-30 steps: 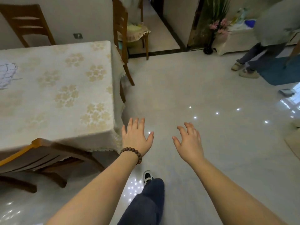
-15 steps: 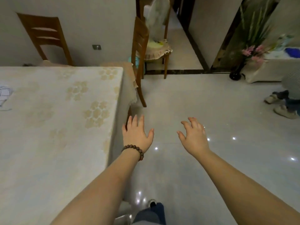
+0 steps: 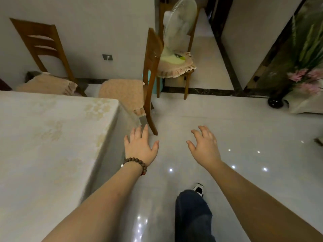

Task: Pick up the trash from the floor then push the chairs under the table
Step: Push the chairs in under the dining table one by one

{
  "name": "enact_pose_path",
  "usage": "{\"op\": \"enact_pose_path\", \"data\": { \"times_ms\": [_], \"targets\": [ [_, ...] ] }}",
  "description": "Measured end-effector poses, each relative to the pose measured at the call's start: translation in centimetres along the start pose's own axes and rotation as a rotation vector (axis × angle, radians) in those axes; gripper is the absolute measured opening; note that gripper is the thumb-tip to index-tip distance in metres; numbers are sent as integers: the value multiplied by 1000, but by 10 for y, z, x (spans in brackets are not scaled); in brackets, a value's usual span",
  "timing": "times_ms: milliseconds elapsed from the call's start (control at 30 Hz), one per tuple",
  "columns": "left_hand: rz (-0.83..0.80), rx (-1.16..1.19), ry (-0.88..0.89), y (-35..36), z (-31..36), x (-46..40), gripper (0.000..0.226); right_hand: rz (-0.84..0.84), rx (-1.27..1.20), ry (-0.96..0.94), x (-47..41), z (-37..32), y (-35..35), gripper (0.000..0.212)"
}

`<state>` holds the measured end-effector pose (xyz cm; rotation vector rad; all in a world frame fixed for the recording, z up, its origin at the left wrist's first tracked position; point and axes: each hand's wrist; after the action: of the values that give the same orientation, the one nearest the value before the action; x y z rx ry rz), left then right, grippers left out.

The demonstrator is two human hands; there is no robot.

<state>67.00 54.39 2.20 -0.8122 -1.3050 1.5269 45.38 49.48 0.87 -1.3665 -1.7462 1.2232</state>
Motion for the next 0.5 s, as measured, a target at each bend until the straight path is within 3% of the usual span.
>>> {"op": "enact_pose_path", "data": {
  "times_ms": [233, 500],
  "targets": [
    [91, 61, -167, -26, 83, -163, 70, -54, 16, -92, -202, 84, -45, 46],
    [134, 105, -299, -42, 149, -300, 71, -107, 33, -229, -376, 115, -62, 46]
  ]
}}
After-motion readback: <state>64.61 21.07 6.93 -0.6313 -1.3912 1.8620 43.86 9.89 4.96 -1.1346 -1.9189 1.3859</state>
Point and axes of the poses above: each hand's wrist, its own x-axis away from the middle knuckle, its own y-axis out of the palm, z = x × y, and after that the axes turned 4 degrees about -y, right-handed
